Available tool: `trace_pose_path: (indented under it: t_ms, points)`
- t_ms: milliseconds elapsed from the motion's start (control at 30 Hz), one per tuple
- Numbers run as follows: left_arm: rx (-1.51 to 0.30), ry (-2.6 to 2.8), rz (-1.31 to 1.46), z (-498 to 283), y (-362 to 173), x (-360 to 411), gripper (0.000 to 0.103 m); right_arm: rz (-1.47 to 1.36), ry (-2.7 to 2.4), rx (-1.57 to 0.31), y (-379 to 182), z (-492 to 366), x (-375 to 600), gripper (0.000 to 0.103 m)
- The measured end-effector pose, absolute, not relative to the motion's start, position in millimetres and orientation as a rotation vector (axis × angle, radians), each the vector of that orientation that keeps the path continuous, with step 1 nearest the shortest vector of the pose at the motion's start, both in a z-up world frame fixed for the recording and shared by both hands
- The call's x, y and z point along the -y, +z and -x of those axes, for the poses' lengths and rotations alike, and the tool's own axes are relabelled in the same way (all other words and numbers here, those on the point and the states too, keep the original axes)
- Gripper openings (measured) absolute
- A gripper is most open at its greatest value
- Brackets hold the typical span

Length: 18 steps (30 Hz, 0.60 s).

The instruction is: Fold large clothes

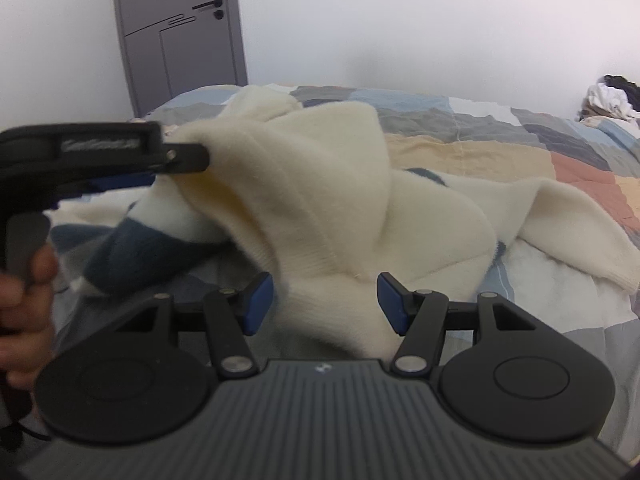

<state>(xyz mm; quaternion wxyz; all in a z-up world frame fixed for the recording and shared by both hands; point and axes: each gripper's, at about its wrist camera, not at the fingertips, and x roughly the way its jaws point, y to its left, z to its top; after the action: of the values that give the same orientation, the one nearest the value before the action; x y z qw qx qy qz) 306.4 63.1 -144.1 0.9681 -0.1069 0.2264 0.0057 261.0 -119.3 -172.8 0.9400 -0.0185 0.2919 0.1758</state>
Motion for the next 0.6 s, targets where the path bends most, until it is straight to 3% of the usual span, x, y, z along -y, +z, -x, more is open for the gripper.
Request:
trace_pose_path:
  t_ms: [133,300,333,600]
  points:
    - [-0.409,0.029,0.171,-315.0,-144.1,-60.2,0.064,0.059,0.347,-0.566,-178.1,-265.6,112.5,0.06]
    - [-0.39,-0.006,0.217,-315.1,-143.7,-68.0,0.018,0.133,0.339,-0.553,-185.7,-272.5,97.1,0.06]
    - [-0.383,-0.016,0.239,-312.3,-142.5,-69.6,0.013,0.153,0.331,-0.55,-187.3,-273.7,94.1,0.06]
    - [-0.329,-0.055,0.325,-281.8,-124.3,-77.6,0.011,0.217,0.179,-0.476,-178.4,-263.5,96.8,0.059]
